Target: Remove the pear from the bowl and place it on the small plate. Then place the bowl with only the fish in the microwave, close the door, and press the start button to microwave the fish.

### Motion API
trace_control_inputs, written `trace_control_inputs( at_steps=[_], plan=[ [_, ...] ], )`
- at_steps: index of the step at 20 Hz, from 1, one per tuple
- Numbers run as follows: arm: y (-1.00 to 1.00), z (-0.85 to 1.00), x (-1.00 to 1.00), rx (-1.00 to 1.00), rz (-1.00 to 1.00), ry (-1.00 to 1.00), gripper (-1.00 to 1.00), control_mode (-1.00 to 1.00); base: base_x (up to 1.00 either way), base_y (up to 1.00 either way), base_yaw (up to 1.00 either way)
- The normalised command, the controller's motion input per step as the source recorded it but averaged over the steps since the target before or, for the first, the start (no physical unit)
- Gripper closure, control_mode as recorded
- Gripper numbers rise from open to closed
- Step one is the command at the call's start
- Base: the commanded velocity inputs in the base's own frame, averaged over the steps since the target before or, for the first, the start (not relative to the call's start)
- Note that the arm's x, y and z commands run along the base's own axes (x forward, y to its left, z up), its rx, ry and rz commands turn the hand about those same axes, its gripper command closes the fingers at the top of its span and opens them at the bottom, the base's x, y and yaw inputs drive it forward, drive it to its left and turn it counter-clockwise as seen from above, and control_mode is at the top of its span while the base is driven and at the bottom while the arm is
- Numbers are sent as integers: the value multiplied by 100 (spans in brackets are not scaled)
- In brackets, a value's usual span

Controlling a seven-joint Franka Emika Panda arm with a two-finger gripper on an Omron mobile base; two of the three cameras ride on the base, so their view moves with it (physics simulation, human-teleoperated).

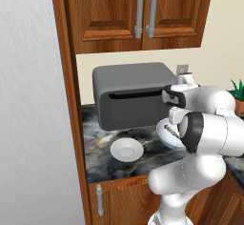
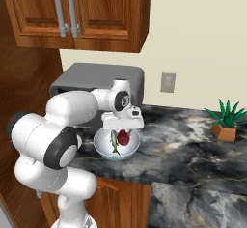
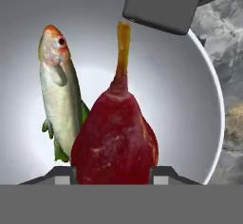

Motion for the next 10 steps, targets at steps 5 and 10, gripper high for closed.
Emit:
trace_control_inputs(
  at_steps=[5, 10],
  plan=[
    [19, 70, -29, 0, 0, -16, 100, -100, 0, 0, 0],
    [88, 20, -34, 0, 0, -2, 100, -100, 0, 0, 0]
  ],
)
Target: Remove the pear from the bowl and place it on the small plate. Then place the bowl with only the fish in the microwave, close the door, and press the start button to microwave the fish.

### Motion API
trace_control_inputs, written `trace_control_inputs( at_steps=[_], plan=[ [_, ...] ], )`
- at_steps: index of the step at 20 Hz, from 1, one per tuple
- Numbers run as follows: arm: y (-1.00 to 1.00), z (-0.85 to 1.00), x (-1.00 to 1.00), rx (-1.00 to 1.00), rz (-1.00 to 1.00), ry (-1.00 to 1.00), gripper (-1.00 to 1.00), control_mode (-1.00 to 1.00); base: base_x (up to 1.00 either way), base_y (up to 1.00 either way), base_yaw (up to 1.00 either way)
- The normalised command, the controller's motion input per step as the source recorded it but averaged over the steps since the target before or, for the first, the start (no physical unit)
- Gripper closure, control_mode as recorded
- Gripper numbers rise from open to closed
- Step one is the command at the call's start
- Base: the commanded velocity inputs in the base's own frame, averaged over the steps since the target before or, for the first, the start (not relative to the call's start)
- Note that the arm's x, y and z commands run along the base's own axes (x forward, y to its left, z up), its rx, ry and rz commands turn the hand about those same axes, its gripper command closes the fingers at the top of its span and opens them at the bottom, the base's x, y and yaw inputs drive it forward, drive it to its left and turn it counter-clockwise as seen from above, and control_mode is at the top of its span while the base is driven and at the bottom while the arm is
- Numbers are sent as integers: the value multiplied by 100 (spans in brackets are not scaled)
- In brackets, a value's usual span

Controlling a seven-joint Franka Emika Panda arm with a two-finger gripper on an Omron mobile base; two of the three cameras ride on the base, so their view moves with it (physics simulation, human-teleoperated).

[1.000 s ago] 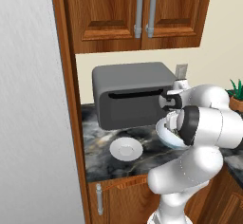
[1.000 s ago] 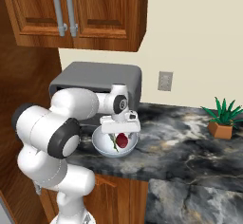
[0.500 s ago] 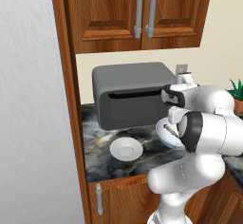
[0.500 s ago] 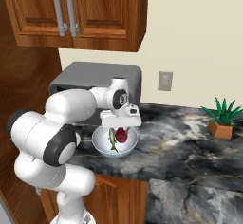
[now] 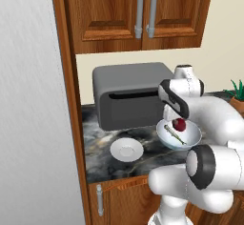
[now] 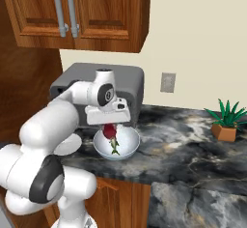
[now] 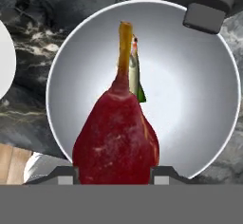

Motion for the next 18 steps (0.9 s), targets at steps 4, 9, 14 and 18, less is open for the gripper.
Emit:
trace_control_inputs(
  at_steps=[4, 9, 14, 18],
  plan=[
    [100, 2, -3, -1, 0, 0, 100, -100, 0, 0, 0],
    [100, 0, 0, -3, 0, 1, 100, -100, 0, 0, 0],
    [100, -43, 21, -7, 0, 8, 100, -100, 0, 0, 0],
    [74, -52, 19, -4, 0, 11, 100, -100, 0, 0, 0]
  ],
)
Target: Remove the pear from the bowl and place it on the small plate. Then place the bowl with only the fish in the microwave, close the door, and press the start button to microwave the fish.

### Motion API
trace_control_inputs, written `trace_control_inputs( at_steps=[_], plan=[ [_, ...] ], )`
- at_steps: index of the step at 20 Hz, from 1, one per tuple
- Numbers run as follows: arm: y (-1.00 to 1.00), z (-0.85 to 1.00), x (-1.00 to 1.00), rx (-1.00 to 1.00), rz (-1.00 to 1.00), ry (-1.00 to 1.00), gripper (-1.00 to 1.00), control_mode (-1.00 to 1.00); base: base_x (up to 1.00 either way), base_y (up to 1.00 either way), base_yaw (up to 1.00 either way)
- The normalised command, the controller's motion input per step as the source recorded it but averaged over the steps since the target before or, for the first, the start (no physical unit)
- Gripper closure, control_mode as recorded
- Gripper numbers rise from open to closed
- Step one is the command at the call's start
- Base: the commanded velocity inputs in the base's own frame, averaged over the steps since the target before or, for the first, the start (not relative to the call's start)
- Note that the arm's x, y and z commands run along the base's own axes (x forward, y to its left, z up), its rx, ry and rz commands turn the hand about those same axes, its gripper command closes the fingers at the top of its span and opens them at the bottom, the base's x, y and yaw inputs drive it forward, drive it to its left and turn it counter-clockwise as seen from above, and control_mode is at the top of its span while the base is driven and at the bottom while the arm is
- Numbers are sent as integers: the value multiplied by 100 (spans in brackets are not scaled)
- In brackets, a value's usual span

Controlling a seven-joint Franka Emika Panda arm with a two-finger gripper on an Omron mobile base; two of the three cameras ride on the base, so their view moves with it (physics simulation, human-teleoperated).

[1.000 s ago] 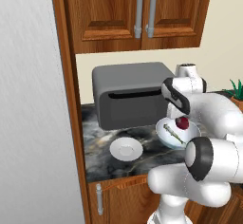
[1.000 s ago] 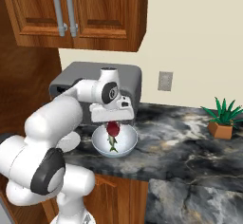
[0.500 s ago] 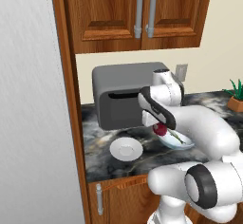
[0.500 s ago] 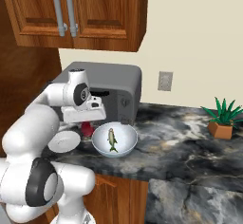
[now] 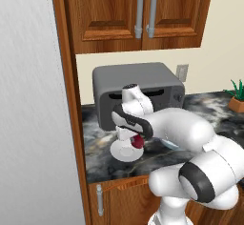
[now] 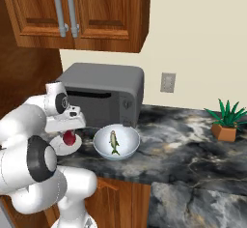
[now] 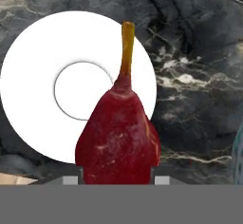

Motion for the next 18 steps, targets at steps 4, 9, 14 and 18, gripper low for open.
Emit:
trace_control_inputs(
  at_steps=[4, 9, 14, 18],
  plan=[
    [25, -32, 32, -1, 0, 8, 100, -100, 0, 0, 0],
    [2, -35, 11, 0, 0, 2, 100, -100, 0, 0, 0],
    [9, -28, 2, 0, 0, 3, 100, -100, 0, 0, 0],
    [3, -14, -8, 0, 0, 0, -100, -100, 0, 0, 0]
  ],
)
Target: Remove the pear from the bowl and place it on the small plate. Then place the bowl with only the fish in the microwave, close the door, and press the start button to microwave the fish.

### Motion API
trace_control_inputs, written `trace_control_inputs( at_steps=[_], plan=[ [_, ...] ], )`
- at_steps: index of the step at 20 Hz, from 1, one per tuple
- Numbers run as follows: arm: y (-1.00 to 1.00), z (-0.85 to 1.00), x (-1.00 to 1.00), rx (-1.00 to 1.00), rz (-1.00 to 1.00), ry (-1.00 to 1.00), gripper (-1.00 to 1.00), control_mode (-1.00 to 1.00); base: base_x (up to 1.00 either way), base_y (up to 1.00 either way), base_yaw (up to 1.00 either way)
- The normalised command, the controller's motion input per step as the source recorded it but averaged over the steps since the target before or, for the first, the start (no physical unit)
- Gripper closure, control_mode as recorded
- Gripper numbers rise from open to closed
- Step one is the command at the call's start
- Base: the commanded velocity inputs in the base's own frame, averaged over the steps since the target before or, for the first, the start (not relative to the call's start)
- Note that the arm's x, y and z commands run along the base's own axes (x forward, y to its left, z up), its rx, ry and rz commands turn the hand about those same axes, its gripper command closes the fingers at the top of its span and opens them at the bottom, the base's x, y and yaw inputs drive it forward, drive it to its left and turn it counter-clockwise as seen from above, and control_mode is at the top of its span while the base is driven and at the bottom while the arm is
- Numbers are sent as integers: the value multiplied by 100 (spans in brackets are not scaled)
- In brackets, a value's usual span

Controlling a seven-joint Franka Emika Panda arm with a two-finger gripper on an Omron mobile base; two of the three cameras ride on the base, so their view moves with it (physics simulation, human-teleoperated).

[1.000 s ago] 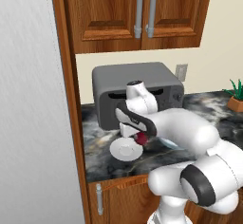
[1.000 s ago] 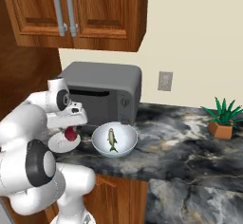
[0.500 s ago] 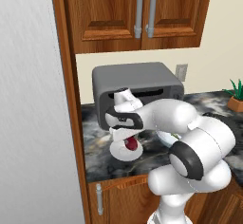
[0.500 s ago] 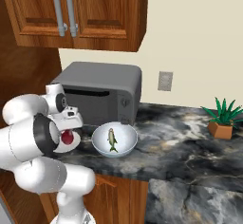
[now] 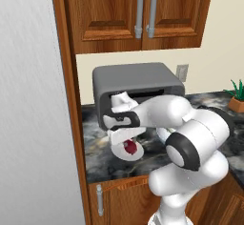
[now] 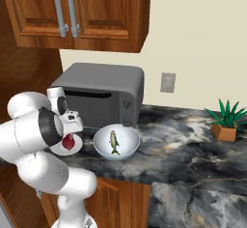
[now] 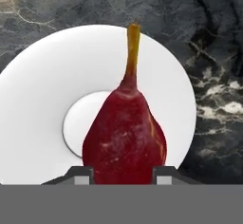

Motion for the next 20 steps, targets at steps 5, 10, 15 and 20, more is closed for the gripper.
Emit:
trace_control_inputs(
  at_steps=[5, 10, 15, 20],
  plan=[
    [-15, 14, -47, 0, 0, -5, -100, -100, 0, 0, 0],
    [-53, 68, -68, 2, -2, -23, -100, -100, 0, 0, 0],
    [-72, 60, -73, 17, -8, -26, -100, -100, 0, 0, 0],
    [-99, 76, -54, 33, -22, -12, -100, -100, 0, 0, 0]
  ],
)
